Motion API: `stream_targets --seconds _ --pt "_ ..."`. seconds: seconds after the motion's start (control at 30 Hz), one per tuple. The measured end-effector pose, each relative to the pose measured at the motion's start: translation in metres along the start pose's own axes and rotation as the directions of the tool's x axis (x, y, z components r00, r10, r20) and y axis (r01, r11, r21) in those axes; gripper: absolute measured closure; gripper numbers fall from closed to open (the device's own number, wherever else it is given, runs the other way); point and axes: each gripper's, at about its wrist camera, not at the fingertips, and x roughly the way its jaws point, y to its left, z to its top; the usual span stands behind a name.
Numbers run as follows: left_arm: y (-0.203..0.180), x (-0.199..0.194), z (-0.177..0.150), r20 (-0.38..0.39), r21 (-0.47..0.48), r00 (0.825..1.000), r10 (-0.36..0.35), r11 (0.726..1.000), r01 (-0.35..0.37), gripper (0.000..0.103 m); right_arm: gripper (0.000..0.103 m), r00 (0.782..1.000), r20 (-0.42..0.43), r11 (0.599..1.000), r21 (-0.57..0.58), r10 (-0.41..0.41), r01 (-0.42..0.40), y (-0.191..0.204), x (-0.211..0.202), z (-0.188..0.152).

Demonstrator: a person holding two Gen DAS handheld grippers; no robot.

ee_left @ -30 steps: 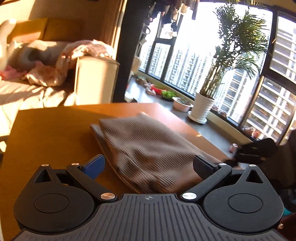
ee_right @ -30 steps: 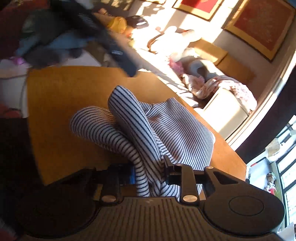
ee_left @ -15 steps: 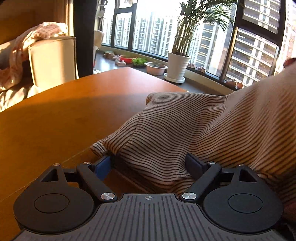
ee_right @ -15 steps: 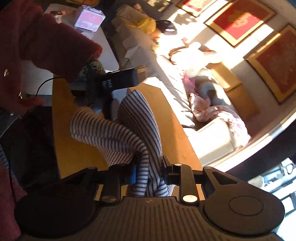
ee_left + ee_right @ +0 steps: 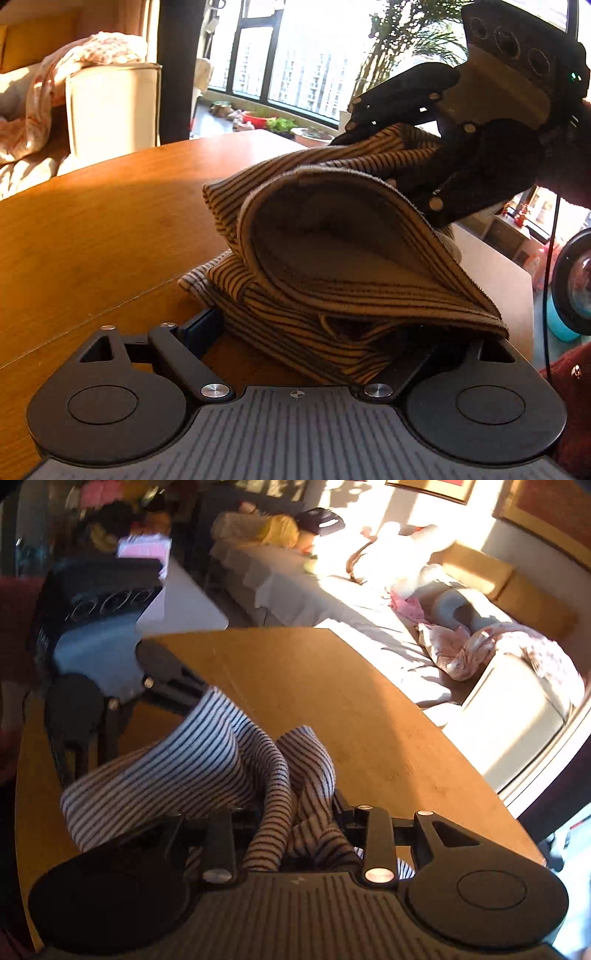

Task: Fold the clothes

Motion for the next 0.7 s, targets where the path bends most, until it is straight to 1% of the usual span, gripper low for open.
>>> stream_targets --seconds 0.1,0.13,0.17,0.2,0.23,0.3,0.37,0.43,0.47,0.5,0.57,0.63,0.7 --pt "0.000 -0.001 -0.001 0.002 -0.009 1.000 0.005 1.000 -0.005 0.010 0.069 0.999 0.022 0.999 0.024 -0.035 0.035 0.000 -0.008 -0.004" --pt "0.000 -0.001 -0.001 0.001 -0.008 1.000 0.008 1.000 -0.008 0.010 0.068 0.999 0.034 0.998 0.054 -0.040 0.038 -0.004 -0.009 -0.005" --pt "0.000 -0.001 -0.001 0.001 -0.008 1.000 0.010 1.000 -0.010 0.009 0.065 0.998 0.043 0.993 0.113 -0.040 0.035 -0.010 -0.012 -0.008" --pt "-0.001 -0.001 -0.001 0.002 -0.009 1.000 0.012 1.000 -0.012 0.009 0.054 0.998 0.052 0.982 0.186 -0.048 0.037 -0.018 -0.013 -0.012" --pt "-0.001 -0.001 -0.001 0.002 -0.012 1.000 0.013 1.000 -0.013 0.009 0.043 0.997 0.060 0.966 0.256 -0.054 0.037 -0.026 -0.012 -0.016" --pt "0.000 -0.001 -0.001 0.004 -0.023 1.000 0.018 1.000 -0.018 0.009 0.033 0.994 0.079 0.919 0.392 -0.073 0.036 -0.042 -0.008 -0.029" --pt "0.003 -0.004 -0.001 0.003 -0.039 1.000 0.027 0.999 -0.027 0.010 0.029 0.992 0.094 0.861 0.508 -0.083 0.023 -0.056 -0.001 -0.042" --pt "0.005 -0.011 0.000 0.000 -0.048 0.999 0.034 0.998 -0.034 0.009 0.028 0.987 0.112 0.813 0.582 -0.111 0.026 -0.063 0.000 -0.052" --pt "0.007 -0.018 0.000 0.011 -0.050 0.999 0.046 0.998 -0.046 0.009 0.028 0.984 0.122 0.793 0.609 -0.128 0.027 -0.066 -0.001 -0.055" --pt "0.010 -0.026 0.002 0.027 -0.054 0.998 0.060 0.997 -0.059 0.009 0.028 0.980 0.136 0.787 0.617 -0.146 0.031 -0.066 -0.005 -0.058" --pt "0.018 -0.047 0.008 0.085 -0.080 0.994 0.069 0.995 -0.062 0.008 0.028 0.969 0.161 0.799 0.599 -0.184 0.052 -0.061 -0.018 -0.060" --pt "0.024 -0.067 0.016 0.158 -0.113 0.986 0.052 0.993 -0.034 0.005 0.028 0.958 0.187 0.827 0.557 -0.217 0.078 -0.051 -0.032 -0.061" --pt "0.022 -0.074 0.025 0.211 -0.111 0.977 0.017 0.994 0.007 0.003 0.028 0.949 0.213 0.847 0.524 -0.231 0.089 -0.042 -0.043 -0.064"
